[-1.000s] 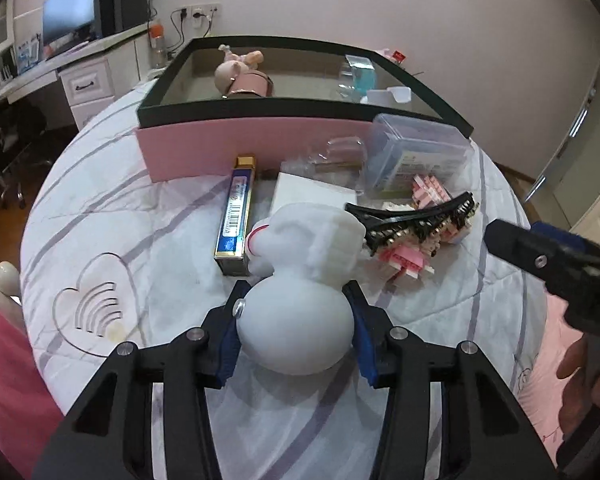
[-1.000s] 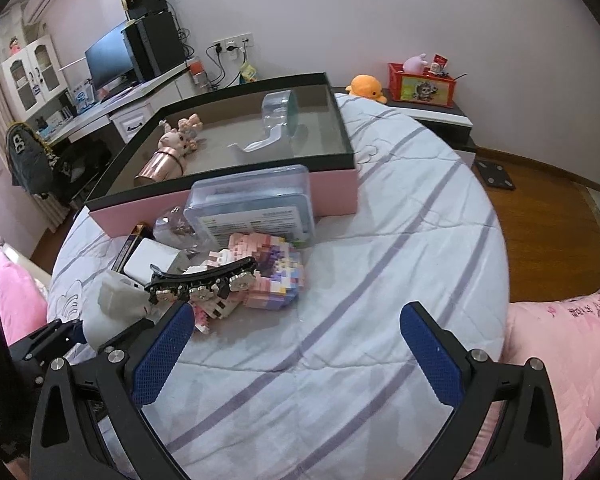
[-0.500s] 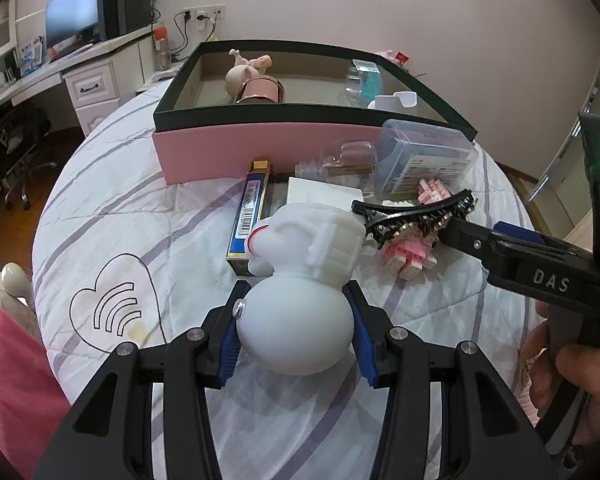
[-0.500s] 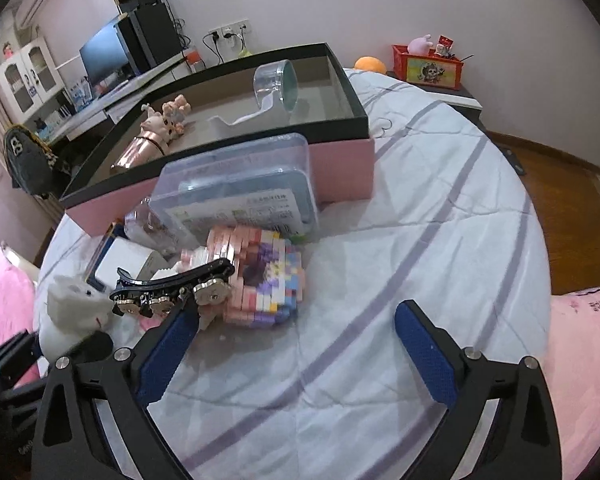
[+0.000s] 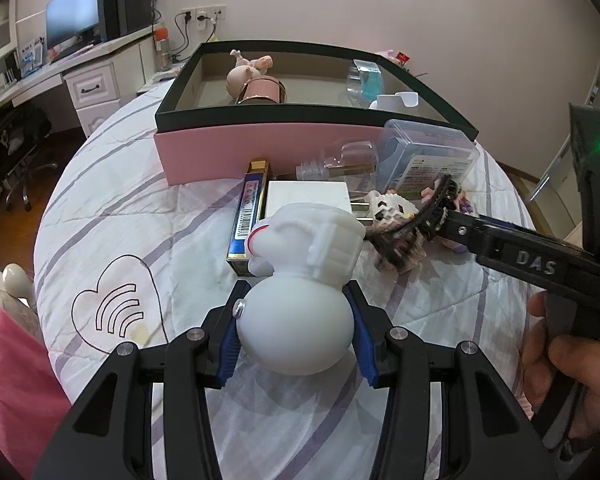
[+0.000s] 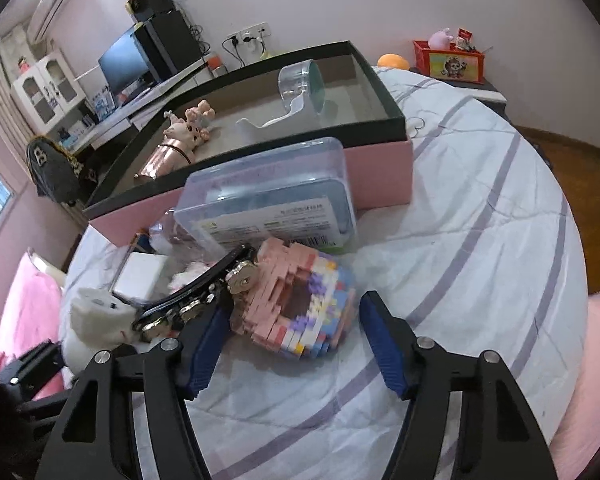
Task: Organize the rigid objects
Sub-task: 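Grasp the white bear lamp with the left tool while the right tool grasps the pink block ring, then carry the bear lamp and block ring into the pink box and open both tools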
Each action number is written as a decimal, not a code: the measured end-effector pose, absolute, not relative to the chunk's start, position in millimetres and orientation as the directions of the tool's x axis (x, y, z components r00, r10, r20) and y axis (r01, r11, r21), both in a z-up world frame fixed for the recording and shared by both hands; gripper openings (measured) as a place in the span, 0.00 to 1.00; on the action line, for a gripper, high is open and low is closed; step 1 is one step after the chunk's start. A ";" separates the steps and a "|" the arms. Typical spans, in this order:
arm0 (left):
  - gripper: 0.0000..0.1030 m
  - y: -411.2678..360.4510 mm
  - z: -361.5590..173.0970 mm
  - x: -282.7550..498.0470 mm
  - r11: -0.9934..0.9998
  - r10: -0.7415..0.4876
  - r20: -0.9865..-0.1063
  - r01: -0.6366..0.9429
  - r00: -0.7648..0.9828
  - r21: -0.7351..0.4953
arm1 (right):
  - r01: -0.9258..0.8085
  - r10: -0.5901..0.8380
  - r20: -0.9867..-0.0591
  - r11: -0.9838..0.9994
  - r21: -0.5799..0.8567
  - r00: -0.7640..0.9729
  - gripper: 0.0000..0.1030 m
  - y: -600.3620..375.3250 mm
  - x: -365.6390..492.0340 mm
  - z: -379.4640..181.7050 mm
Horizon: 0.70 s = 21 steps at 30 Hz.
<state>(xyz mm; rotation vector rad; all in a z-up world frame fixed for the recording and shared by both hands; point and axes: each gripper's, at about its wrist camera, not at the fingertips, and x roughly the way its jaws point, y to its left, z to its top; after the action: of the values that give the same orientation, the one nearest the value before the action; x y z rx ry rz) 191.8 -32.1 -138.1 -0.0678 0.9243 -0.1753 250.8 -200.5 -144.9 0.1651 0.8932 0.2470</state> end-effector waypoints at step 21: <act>0.46 -26.3 -111.5 179.1 0.984 -0.176 -0.750 0.124 0.638 -0.125 | -0.105 0.127 -0.714 0.992 0.075 0.688 0.61 -216.3 203.0 -103.8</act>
<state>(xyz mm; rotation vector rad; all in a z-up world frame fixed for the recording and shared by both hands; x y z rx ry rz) 179.1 -26.3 -111.5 -0.0637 0.8625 -0.1713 203.0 -216.3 -103.8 0.0293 0.8011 0.1298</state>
